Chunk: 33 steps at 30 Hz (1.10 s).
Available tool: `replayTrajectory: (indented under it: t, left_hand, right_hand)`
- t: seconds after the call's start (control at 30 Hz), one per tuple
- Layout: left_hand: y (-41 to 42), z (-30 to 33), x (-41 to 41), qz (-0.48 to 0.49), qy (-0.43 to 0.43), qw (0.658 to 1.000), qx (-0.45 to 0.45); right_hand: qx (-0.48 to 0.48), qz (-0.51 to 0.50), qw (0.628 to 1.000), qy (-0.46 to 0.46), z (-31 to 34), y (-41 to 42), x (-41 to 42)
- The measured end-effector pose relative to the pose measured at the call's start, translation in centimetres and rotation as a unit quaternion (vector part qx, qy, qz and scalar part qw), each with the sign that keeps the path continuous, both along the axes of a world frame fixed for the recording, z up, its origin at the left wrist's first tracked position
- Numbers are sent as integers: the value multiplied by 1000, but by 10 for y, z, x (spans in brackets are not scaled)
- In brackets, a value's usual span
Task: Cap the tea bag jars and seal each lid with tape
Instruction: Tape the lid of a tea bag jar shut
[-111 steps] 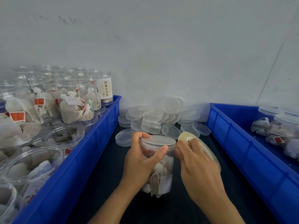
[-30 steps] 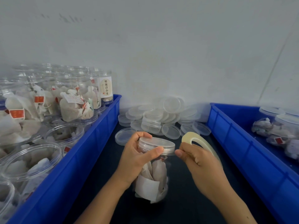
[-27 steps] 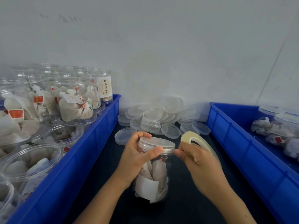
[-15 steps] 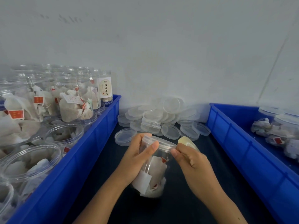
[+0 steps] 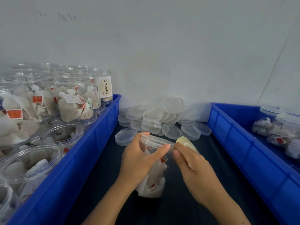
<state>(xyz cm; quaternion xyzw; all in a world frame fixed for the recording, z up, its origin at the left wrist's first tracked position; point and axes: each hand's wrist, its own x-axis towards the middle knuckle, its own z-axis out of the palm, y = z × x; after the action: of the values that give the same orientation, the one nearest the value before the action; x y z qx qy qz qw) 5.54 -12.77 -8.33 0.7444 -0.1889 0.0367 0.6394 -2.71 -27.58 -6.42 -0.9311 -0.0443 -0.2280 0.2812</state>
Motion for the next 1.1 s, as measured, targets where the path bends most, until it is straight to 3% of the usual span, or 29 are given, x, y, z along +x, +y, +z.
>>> replayTrajectory:
  t: [0.33, 0.5, 0.67, 0.9, 1.1]
  left_hand:
    - [4, 2, 1, -27, 4, 998, -48]
    - [6, 3, 0, -54, 1, 997, -53]
    - [9, 3, 2, -82, 15, 994, -67]
    - [11, 3, 6, -126, 39, 988, -78]
    - [10, 0, 9, -152, 92, 978, -113]
  right_hand:
    - [-67, -19, 994, 87, 10, -16, -4]
    - [-10, -36, 987, 157, 14, -30, -3]
    - [-103, -15, 991, 84, 17, -33, -5]
    - [-107, -20, 993, 44, 12, -25, -3]
    - [-124, -42, 989, 62, 11, -20, -3]
